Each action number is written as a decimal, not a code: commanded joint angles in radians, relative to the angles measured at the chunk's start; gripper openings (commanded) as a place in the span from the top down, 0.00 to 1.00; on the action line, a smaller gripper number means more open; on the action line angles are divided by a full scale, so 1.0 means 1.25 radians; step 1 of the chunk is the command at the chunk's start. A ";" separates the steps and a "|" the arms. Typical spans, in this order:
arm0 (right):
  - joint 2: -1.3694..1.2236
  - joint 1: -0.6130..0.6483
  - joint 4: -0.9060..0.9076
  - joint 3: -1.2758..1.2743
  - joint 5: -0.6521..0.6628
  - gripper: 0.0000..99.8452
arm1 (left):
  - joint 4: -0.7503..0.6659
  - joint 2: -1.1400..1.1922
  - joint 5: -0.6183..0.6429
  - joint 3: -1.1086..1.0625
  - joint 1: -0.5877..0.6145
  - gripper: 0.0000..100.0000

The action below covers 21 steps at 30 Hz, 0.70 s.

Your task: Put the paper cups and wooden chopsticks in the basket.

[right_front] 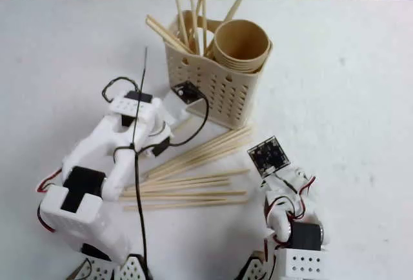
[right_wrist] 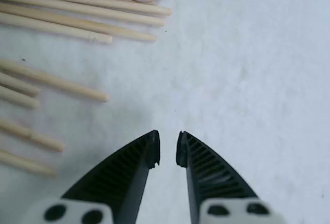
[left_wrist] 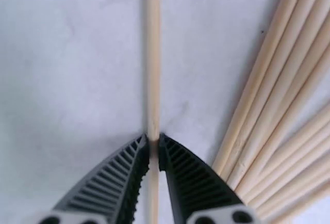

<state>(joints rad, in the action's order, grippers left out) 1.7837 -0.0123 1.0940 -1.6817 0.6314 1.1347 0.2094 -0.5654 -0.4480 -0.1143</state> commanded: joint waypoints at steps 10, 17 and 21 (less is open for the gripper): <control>0.006 0.004 -0.007 -0.007 0.005 0.93 | 0.226 -0.353 -0.153 -0.004 0.203 0.98; 0.006 0.004 -0.007 -0.007 0.005 0.93 | 0.221 -0.639 -0.044 0.022 0.182 0.98; 0.006 0.004 -0.007 -0.007 0.005 0.93 | 0.172 -0.714 0.077 0.093 0.100 0.98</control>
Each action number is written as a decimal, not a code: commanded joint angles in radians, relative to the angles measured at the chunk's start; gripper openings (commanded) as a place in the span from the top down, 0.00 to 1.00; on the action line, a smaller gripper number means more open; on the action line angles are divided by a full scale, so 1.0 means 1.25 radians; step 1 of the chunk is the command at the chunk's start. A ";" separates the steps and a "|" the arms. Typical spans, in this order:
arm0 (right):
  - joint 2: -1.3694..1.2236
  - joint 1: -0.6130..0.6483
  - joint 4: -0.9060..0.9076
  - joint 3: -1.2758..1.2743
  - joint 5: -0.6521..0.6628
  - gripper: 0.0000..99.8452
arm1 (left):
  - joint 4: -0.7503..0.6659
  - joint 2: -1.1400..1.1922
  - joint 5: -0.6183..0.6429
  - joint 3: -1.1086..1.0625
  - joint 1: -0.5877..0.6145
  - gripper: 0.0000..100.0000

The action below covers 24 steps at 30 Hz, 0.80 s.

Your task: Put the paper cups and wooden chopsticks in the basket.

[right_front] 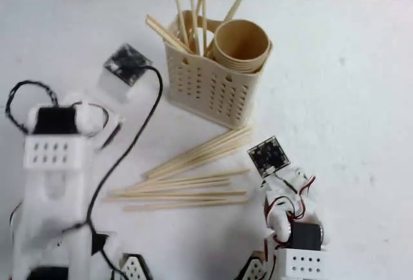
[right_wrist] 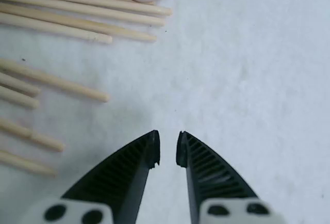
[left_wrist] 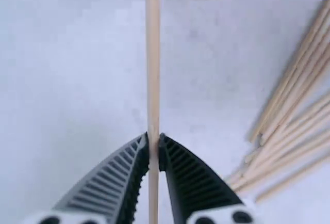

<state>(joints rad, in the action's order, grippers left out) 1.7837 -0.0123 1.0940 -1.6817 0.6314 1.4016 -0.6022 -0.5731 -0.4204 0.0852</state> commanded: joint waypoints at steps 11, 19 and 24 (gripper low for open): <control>0.006 0.004 -0.007 -0.007 0.005 0.93 | -0.513 -0.062 0.342 0.193 -0.253 0.98; 0.006 0.003 -0.007 -0.007 0.005 0.93 | -0.783 0.088 0.410 0.288 -0.279 0.97; 0.006 0.004 -0.007 -0.007 0.005 0.93 | -0.717 0.263 0.412 0.449 -0.282 0.97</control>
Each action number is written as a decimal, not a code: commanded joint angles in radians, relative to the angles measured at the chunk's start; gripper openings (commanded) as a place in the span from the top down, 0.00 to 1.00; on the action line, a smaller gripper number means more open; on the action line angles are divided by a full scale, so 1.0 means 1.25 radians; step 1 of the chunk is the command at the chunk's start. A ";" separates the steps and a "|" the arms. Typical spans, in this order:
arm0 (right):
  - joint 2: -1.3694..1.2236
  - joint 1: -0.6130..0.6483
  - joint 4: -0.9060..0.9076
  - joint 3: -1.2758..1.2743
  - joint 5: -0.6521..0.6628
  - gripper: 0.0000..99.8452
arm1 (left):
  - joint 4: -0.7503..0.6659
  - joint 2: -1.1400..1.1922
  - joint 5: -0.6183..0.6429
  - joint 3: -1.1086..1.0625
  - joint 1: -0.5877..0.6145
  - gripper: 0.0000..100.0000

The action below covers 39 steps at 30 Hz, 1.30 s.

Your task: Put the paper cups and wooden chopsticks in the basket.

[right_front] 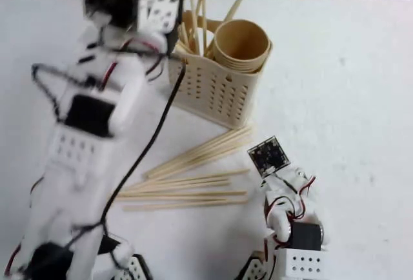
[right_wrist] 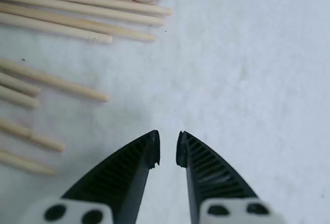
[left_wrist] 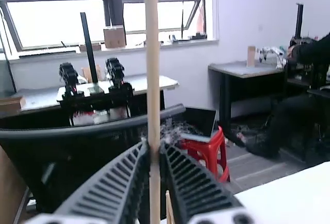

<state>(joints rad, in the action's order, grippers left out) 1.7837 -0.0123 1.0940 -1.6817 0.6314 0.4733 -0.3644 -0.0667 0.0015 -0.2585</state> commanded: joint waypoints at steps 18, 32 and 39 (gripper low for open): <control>0.006 0.004 -0.007 -0.007 0.005 0.93 | 0.306 0.228 0.114 0.381 0.013 0.86; 0.006 0.004 -0.007 -0.007 0.005 0.93 | 0.972 0.138 -0.087 0.342 0.013 0.86; 0.006 0.004 -0.007 -0.007 0.005 0.93 | 0.849 0.131 -0.301 -0.122 -0.014 0.86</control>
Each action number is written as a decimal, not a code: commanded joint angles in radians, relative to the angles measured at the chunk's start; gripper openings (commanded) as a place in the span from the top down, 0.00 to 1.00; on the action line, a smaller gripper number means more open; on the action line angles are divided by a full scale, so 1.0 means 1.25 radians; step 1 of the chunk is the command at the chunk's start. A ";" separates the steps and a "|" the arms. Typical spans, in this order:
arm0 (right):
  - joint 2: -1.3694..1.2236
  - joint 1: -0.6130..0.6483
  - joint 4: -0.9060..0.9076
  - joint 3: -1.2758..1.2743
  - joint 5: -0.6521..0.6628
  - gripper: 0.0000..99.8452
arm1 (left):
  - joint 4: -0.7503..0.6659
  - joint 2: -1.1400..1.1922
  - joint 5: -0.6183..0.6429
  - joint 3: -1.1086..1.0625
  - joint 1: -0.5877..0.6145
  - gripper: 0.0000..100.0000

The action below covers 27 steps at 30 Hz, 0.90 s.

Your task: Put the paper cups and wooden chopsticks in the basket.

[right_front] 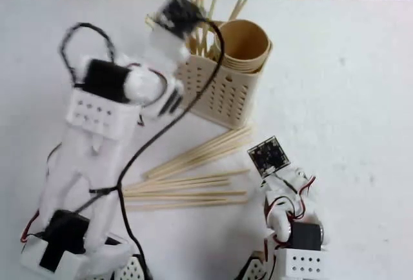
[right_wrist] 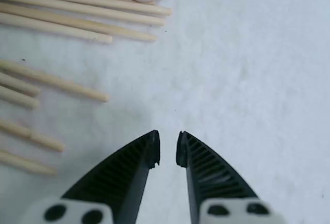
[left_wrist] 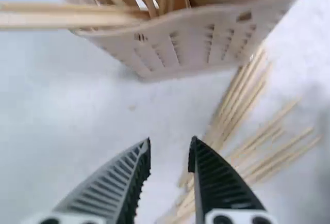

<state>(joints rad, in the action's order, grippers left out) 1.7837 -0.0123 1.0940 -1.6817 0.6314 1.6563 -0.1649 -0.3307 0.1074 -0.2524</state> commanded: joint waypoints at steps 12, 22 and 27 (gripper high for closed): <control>0.006 0.004 -0.007 -0.007 0.005 0.93 | -0.604 -0.021 -0.152 -0.642 -0.039 0.86; 0.006 0.003 -0.007 -0.007 0.005 0.93 | -0.727 -0.019 -0.149 -0.703 -0.145 0.86; 0.006 0.004 -0.007 -0.007 0.005 0.93 | -0.724 0.087 -0.149 -0.652 -0.145 0.86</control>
<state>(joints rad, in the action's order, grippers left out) 1.7837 -0.0123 1.0940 -1.6817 0.6314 0.7633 -0.1204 -0.5163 -0.7687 -0.4196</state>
